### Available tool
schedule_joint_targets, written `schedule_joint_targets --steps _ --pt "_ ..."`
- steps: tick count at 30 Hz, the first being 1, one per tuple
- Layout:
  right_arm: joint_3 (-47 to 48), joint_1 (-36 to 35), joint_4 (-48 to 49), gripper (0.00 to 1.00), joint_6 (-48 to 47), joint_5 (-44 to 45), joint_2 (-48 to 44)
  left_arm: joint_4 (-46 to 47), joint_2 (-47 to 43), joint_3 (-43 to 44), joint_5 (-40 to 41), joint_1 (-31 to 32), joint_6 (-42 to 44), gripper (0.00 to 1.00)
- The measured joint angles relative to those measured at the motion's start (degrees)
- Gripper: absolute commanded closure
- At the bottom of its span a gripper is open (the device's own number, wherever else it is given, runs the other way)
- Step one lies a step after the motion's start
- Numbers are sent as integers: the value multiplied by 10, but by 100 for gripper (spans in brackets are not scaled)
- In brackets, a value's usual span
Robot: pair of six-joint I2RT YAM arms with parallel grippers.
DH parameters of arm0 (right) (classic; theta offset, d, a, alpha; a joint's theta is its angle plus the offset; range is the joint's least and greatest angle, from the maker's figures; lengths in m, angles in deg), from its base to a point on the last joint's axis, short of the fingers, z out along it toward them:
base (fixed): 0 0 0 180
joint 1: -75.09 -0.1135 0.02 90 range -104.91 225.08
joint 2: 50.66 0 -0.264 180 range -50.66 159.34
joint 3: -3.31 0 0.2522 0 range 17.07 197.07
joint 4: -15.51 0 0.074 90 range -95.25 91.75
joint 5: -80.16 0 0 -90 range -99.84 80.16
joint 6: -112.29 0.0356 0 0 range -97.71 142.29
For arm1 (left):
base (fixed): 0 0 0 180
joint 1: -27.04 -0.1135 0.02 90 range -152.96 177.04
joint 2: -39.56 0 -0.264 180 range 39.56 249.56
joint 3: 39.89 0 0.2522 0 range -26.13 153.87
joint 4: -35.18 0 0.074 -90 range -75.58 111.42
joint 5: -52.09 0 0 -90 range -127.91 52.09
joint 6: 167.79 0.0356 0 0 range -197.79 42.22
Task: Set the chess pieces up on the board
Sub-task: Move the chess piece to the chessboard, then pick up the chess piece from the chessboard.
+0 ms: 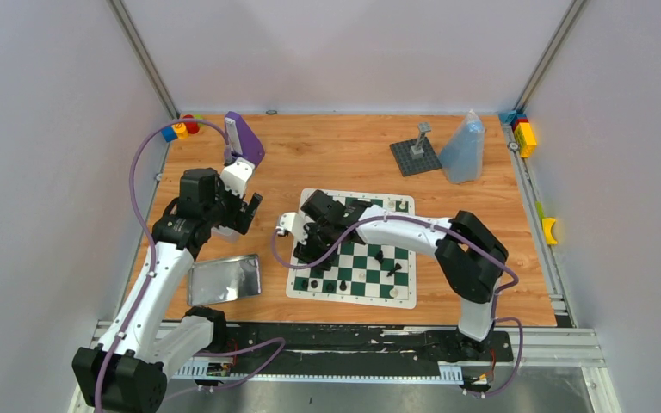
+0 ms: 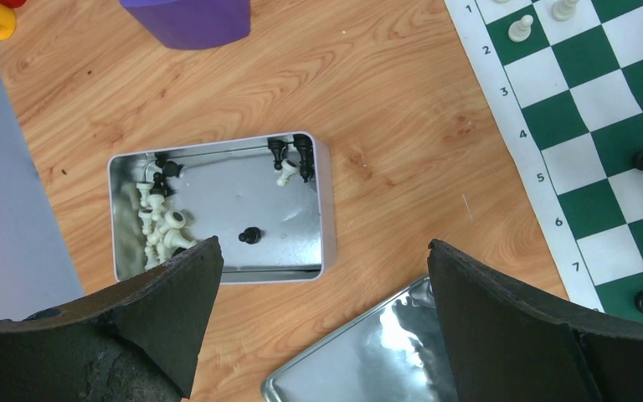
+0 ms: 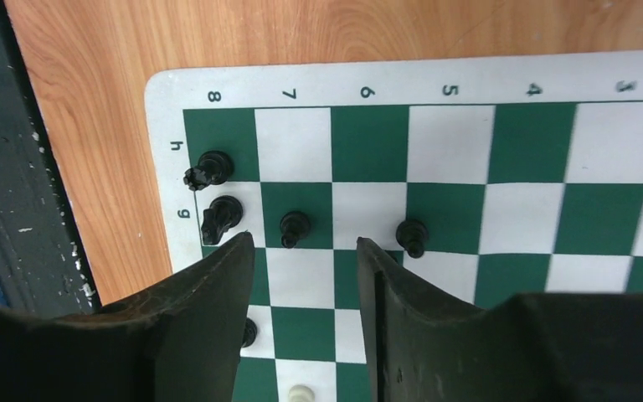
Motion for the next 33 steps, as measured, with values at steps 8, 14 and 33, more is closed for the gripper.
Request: schedule_joint_targets --steps 8,14,33 --pt "0 37 1 51 2 -3 -52 0 2 0 0 0 0 0" --pt "1 84 2 53 15 -2 -42 0 2 0 -2 0 0 0" --pt "33 81 3 55 23 -10 30 1 2 0 -2 0 0 0"
